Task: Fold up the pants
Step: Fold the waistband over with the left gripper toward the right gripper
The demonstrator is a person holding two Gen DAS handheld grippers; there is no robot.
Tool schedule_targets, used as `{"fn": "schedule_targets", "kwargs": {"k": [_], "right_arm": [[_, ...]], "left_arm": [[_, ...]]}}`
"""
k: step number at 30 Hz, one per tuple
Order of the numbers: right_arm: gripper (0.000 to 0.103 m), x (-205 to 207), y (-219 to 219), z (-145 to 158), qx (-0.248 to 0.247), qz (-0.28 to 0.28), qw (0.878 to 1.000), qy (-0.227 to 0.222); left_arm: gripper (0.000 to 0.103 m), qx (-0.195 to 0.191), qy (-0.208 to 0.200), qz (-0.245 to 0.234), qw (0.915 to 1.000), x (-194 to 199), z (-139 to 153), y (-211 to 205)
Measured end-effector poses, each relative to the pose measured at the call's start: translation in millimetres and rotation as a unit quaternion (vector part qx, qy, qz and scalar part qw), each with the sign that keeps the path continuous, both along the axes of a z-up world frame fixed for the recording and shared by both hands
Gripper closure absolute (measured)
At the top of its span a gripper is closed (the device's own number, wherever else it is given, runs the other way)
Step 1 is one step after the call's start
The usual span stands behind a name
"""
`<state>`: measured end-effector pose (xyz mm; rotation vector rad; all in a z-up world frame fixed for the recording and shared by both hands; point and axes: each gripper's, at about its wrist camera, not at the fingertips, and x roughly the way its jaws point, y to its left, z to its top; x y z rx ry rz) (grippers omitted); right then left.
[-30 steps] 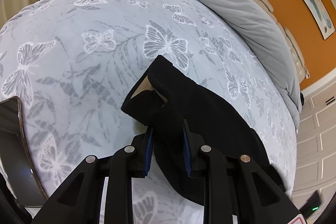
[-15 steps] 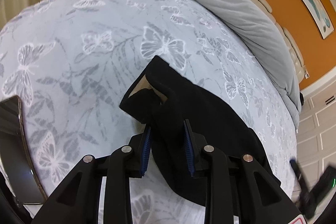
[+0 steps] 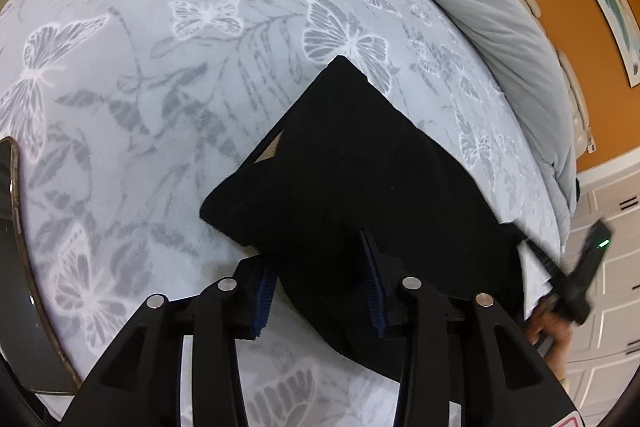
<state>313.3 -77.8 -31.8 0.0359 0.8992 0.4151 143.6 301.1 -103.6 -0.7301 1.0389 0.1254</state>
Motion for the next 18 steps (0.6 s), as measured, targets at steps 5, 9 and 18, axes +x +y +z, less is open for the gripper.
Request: {"fn": "schedule_targets", "kwargs": {"k": [5,9,18], "right_arm": [[0.103,14.6,-20.1,-19.7,-0.019,-0.05,0.998,0.043],[0.103,-45.0,-15.5,9.3,0.02,0.035,0.998,0.043],[0.103,-1.9,5.0,-46.3,0.013,-0.024,0.996,0.084]], "left_arm": [[0.063,0.013,0.01,-0.01,0.9998,2.6,-4.9,-9.0],[0.062,0.008,0.006,-0.015,0.9998,-1.5,-3.3,-7.6],[0.056,-0.005,0.035,0.017,0.9992,-8.0,-19.4,-0.9]]}}
